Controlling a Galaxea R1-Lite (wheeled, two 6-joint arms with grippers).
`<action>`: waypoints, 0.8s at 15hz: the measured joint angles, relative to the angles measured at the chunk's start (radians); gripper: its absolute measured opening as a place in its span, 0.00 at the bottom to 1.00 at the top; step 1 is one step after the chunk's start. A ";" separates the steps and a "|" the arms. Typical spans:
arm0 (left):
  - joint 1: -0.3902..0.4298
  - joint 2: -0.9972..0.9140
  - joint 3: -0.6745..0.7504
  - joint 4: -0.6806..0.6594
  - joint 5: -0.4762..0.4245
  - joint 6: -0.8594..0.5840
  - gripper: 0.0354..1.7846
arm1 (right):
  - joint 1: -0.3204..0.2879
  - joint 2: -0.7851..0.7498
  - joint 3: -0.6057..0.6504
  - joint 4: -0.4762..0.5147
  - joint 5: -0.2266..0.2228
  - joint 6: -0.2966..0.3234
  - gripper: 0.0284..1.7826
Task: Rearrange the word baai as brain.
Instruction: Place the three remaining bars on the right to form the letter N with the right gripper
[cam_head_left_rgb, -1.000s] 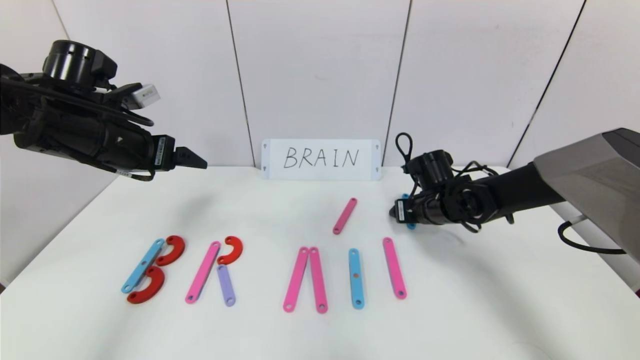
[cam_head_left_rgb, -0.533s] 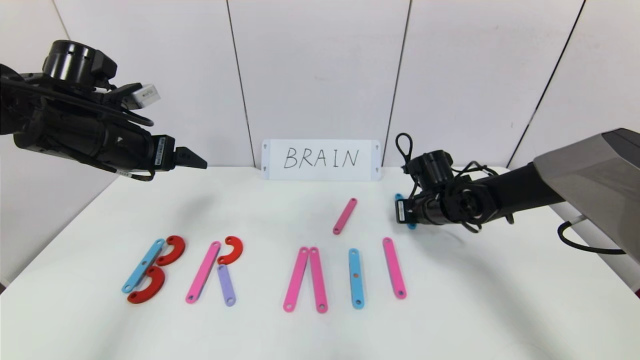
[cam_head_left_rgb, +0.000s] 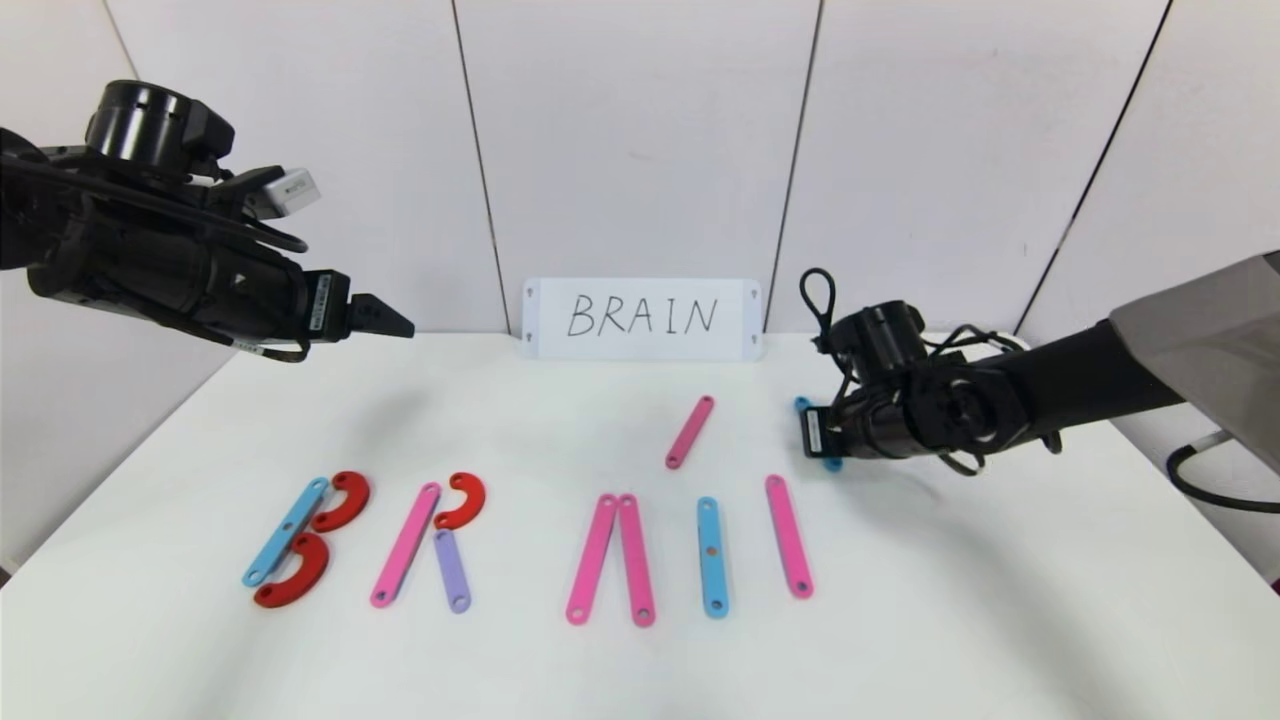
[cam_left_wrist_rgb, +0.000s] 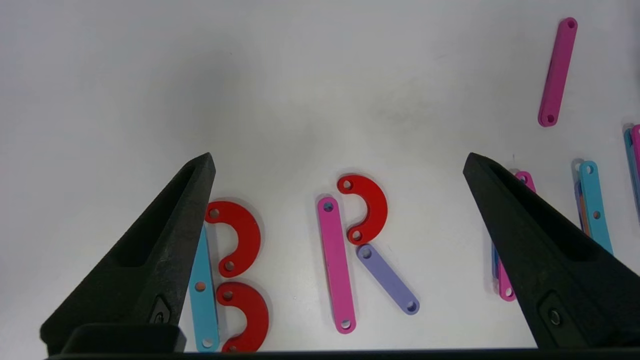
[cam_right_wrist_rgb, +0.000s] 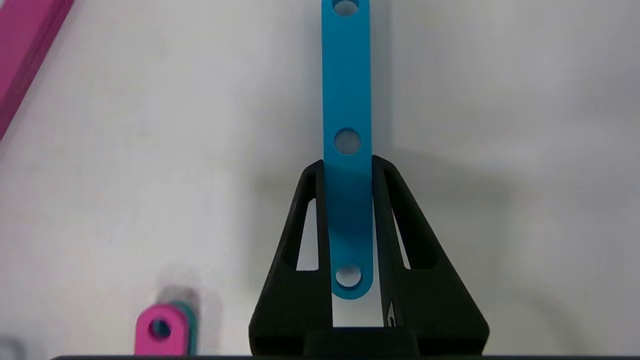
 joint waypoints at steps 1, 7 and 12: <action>0.000 0.000 0.000 0.000 0.000 0.000 0.97 | 0.001 -0.030 0.037 -0.002 0.032 -0.016 0.15; 0.000 0.000 0.001 0.000 0.000 0.000 0.97 | -0.028 -0.163 0.303 -0.190 0.201 -0.271 0.15; 0.000 0.000 0.001 0.000 0.000 -0.001 0.97 | -0.059 -0.206 0.412 -0.247 0.313 -0.404 0.15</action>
